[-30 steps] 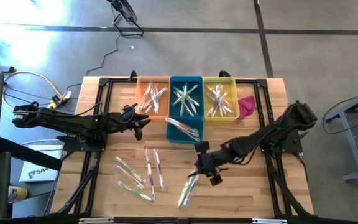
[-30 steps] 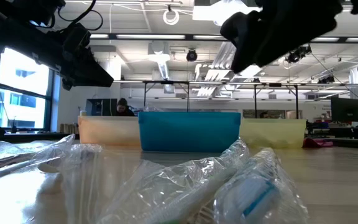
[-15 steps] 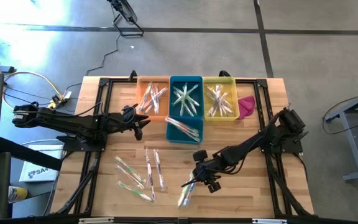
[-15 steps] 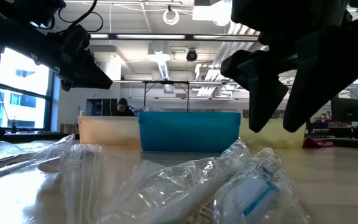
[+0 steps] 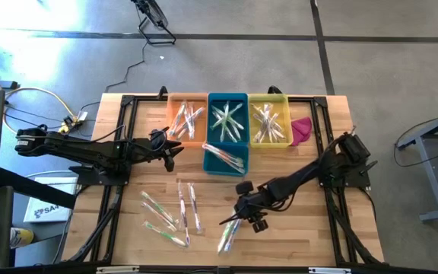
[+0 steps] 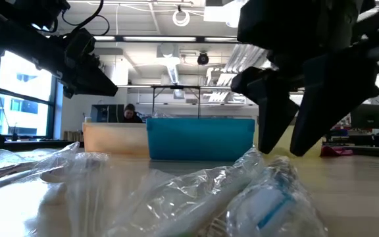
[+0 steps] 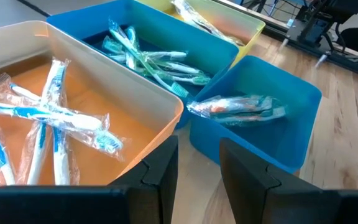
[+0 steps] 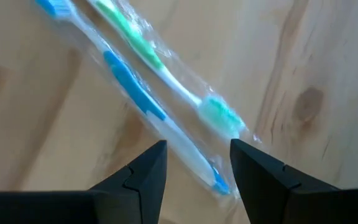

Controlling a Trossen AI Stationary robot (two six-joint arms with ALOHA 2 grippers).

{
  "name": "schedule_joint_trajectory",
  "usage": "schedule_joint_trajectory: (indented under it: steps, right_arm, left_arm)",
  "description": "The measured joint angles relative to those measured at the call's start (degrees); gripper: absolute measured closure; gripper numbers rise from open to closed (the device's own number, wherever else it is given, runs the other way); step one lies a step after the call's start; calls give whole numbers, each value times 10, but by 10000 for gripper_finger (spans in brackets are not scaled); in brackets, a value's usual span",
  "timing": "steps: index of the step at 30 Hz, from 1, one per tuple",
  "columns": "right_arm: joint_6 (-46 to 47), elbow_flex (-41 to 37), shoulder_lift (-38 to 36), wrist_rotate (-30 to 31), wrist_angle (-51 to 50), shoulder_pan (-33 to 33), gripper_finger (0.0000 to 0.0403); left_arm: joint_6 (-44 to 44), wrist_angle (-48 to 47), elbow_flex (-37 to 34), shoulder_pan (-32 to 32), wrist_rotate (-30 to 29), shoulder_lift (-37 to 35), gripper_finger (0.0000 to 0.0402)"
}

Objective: Pick & Place Toothbrushes
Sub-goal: Put the blue toothbrush into the orange bin

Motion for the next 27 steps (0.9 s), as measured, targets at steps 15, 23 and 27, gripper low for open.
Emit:
schedule_joint_trajectory:
  steps: [15, 23, 27]
  right_arm:
    - [12, -16, 21, -6, 3, -2, 272]
    - [9, -17, 19, -14, 5, -2, 363]
    - [9, -17, 19, -18, 3, -2, 388]
  left_arm:
    - [0, -6, 0, 0, 0, 0, 289]
    - [0, -6, 0, 0, 0, 0, 289]
    - [0, -7, 0, 0, 0, 0, 289]
